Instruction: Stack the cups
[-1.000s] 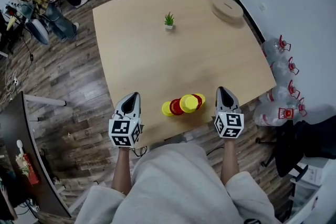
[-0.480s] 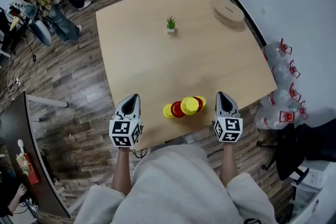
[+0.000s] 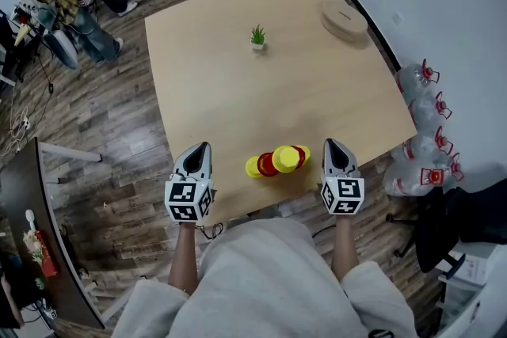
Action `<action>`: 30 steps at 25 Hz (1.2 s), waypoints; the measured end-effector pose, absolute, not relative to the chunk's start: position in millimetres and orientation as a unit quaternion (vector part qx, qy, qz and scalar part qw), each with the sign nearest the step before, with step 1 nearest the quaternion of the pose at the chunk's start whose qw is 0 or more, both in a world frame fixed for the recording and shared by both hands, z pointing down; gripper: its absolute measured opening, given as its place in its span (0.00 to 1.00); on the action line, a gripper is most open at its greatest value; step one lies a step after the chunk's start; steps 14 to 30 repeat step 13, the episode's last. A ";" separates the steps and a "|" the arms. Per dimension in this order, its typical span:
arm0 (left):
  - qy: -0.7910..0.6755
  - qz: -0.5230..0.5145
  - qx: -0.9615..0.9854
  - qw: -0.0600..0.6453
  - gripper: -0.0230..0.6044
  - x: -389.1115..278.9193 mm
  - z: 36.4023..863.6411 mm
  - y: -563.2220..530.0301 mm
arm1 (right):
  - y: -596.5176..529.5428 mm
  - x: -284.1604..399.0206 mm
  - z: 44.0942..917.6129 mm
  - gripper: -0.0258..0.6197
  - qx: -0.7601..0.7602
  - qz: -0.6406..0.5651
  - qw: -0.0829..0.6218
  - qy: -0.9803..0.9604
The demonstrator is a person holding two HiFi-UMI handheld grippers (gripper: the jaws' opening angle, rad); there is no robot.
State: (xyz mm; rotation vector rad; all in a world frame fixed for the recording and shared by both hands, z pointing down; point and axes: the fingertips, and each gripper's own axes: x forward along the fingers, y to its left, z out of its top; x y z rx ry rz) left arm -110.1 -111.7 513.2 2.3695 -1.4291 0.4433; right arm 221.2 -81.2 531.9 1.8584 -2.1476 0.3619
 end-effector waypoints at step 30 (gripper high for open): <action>-0.502 0.155 0.834 0.169 0.05 -107.5 512.4 -112.6 | -80.7 218.9 531.5 0.04 0.639 0.123 0.146 -0.745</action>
